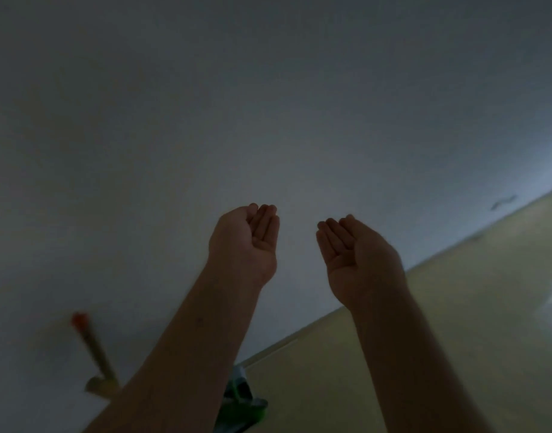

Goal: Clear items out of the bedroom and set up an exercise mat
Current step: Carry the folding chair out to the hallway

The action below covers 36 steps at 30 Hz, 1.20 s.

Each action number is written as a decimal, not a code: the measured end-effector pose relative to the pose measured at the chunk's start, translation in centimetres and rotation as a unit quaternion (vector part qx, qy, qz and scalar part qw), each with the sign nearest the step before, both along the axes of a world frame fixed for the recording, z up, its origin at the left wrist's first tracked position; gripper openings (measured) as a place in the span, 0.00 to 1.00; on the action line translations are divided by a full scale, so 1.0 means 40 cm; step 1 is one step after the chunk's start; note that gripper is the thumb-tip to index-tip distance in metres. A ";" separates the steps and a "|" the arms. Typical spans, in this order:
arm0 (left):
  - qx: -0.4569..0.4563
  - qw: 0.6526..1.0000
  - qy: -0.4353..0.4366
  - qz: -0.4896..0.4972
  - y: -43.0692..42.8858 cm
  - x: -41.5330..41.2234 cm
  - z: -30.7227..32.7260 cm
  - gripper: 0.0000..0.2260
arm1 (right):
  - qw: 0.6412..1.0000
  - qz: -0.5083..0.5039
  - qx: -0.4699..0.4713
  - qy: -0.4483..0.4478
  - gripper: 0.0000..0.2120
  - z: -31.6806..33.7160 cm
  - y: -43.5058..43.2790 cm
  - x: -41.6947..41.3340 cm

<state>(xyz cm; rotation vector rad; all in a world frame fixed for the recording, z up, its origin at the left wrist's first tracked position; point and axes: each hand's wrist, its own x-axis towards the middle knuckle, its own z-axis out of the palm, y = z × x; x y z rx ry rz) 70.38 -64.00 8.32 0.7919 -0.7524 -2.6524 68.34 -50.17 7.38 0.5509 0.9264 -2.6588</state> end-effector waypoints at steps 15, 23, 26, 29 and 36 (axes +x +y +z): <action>0.020 0.983 -0.007 -0.180 0.853 -0.586 0.018 0.07 | 0.982 -0.190 -0.002 0.000 0.15 -0.008 0.850 -0.470; 0.030 0.970 -0.025 -0.240 1.199 -0.917 -0.049 0.10 | 0.960 -0.281 -0.008 -0.009 0.10 -0.062 1.201 -0.739; 0.047 0.962 -0.023 -0.269 1.350 -1.082 -0.078 0.09 | 0.955 -0.297 0.011 -0.004 0.08 -0.073 1.345 -0.891; 0.060 0.955 -0.030 -0.288 1.501 -1.248 -0.079 0.10 | 0.944 -0.325 0.045 -0.014 0.06 -0.051 1.487 -1.045; 0.070 0.924 -0.039 -0.373 1.909 -1.585 -0.030 0.08 | 0.913 -0.404 0.048 -0.005 0.09 -0.006 1.866 -1.332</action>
